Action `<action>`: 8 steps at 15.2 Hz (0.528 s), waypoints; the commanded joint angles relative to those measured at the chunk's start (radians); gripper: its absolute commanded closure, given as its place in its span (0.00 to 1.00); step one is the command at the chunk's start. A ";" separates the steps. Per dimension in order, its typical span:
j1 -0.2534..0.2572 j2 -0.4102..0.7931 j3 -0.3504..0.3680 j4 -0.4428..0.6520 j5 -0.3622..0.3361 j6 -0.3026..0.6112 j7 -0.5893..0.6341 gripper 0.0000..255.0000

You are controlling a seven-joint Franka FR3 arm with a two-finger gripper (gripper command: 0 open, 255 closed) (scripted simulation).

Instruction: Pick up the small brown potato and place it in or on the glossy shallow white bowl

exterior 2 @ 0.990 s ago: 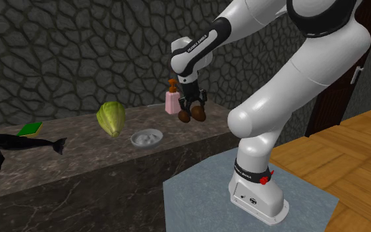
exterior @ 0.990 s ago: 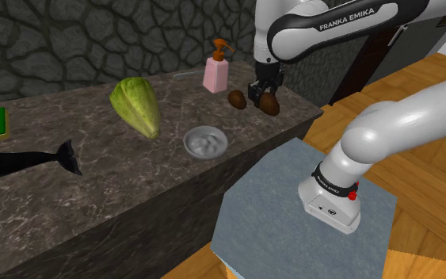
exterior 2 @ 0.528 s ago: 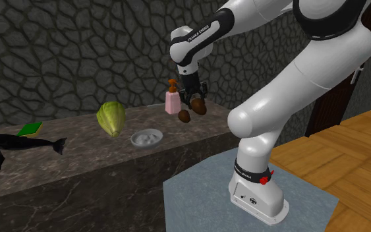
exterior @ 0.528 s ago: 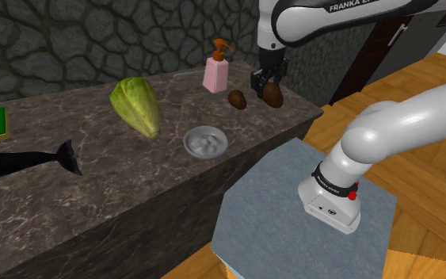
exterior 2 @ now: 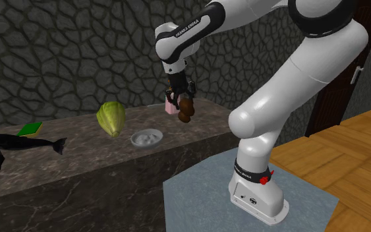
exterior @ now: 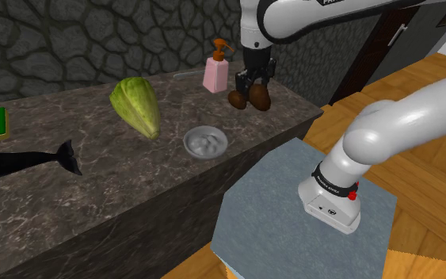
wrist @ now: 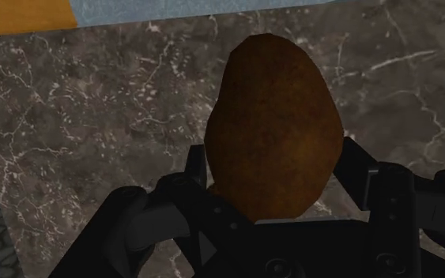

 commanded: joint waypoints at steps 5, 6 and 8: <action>0.037 0.128 0.120 0.134 0.040 -0.025 0.150 1.00; 0.042 0.153 0.139 0.159 0.042 -0.028 0.176 1.00; 0.049 0.205 0.179 0.212 0.043 -0.035 0.229 1.00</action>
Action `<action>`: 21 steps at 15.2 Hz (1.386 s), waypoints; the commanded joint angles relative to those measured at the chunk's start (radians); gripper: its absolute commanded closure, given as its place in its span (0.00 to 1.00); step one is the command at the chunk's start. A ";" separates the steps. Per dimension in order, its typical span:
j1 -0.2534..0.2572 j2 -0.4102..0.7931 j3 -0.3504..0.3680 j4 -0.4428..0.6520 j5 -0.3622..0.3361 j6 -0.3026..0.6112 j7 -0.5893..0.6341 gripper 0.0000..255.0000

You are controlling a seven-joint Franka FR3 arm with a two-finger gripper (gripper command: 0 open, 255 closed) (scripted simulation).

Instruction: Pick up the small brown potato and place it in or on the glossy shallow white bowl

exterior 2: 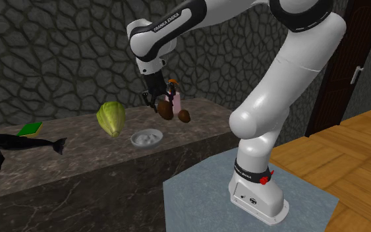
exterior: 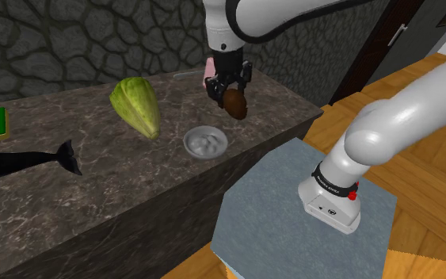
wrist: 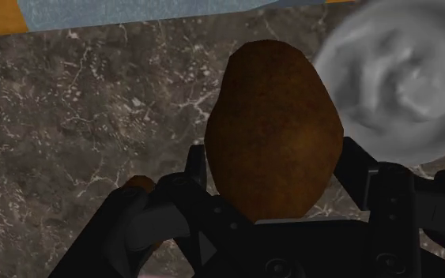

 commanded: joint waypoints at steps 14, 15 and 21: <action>0.025 0.250 0.139 0.121 -0.058 0.086 0.223 1.00; 0.025 0.257 0.140 0.113 -0.061 0.099 0.227 1.00; 0.025 0.287 0.145 0.083 -0.079 0.153 0.247 1.00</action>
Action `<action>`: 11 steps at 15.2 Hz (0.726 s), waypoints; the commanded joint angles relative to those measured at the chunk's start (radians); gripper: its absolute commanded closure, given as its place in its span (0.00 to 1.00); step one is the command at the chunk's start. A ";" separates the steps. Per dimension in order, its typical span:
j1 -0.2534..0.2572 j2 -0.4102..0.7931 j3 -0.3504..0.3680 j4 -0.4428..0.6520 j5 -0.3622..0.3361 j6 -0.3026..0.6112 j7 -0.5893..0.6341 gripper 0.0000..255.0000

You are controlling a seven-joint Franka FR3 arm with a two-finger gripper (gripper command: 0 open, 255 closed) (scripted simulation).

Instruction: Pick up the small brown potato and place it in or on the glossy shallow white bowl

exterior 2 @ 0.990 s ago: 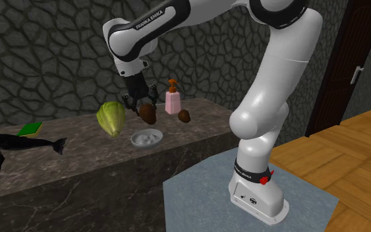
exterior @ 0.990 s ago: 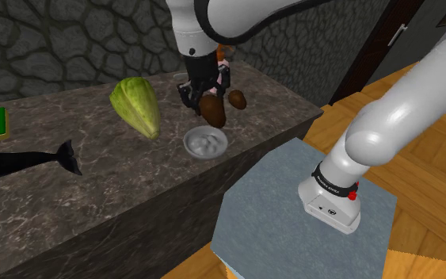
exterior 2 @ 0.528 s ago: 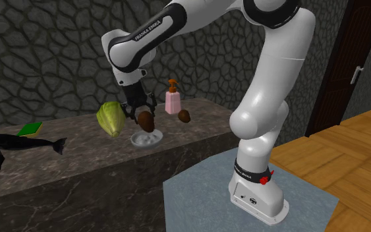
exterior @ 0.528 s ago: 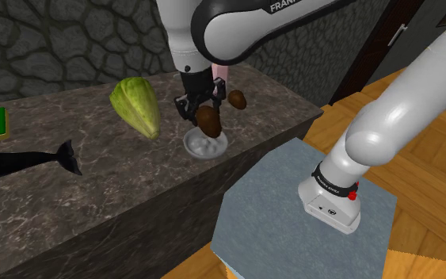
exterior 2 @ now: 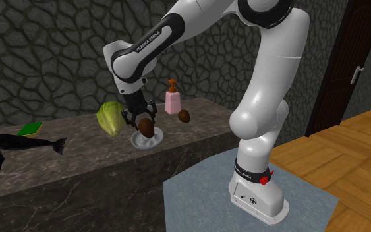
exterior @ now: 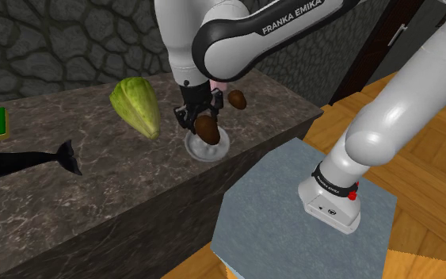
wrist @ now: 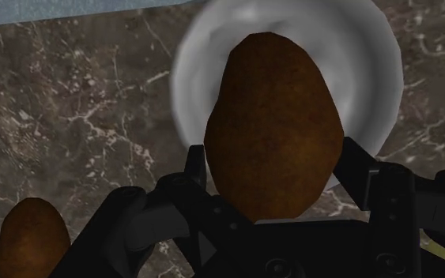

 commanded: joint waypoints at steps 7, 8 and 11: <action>0.003 0.004 0.001 -0.005 0.002 0.002 0.001 0.00; 0.003 0.001 0.001 -0.007 0.004 0.001 -0.001 0.00; 0.004 0.003 0.002 -0.006 0.003 0.002 0.001 0.00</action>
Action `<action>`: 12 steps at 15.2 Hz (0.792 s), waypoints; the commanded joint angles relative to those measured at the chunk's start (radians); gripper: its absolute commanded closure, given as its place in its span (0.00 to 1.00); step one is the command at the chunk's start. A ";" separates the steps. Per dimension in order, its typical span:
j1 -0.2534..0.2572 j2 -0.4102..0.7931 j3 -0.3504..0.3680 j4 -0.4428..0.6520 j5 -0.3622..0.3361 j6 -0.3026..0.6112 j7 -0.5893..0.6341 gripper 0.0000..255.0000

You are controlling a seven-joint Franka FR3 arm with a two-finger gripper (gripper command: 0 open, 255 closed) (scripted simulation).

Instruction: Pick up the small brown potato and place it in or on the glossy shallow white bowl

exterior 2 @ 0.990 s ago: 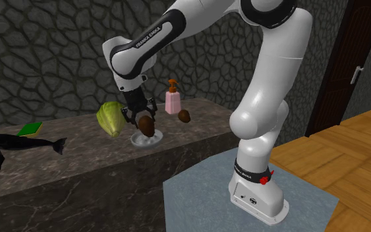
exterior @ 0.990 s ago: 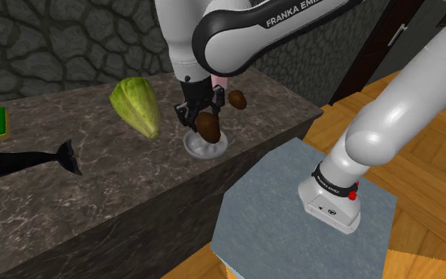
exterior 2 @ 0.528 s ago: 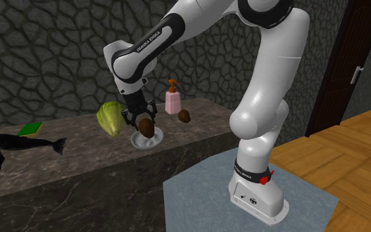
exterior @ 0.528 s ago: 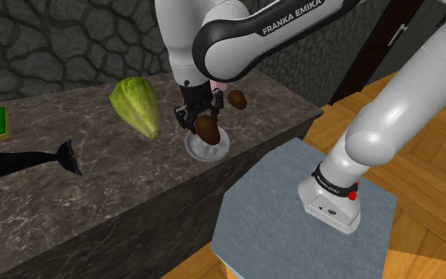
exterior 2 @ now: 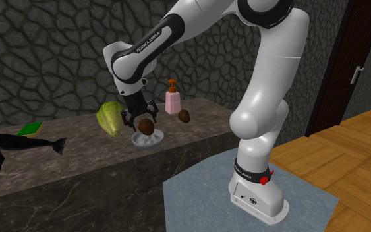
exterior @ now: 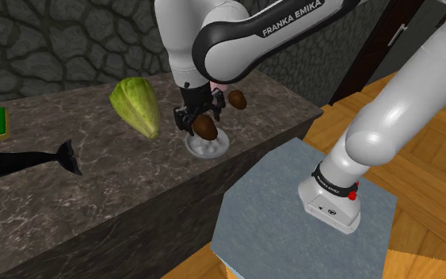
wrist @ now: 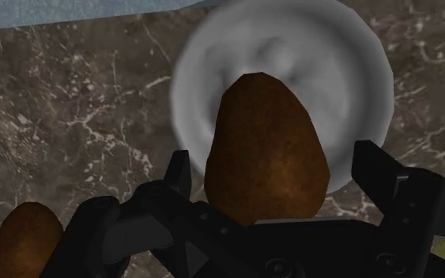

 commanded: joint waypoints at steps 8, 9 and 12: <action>0.004 -0.023 0.001 0.108 0.018 -0.126 -0.013 0.00; 0.004 -0.022 0.001 0.108 0.018 -0.126 -0.013 0.00; 0.004 -0.022 0.001 0.108 0.018 -0.126 -0.013 0.00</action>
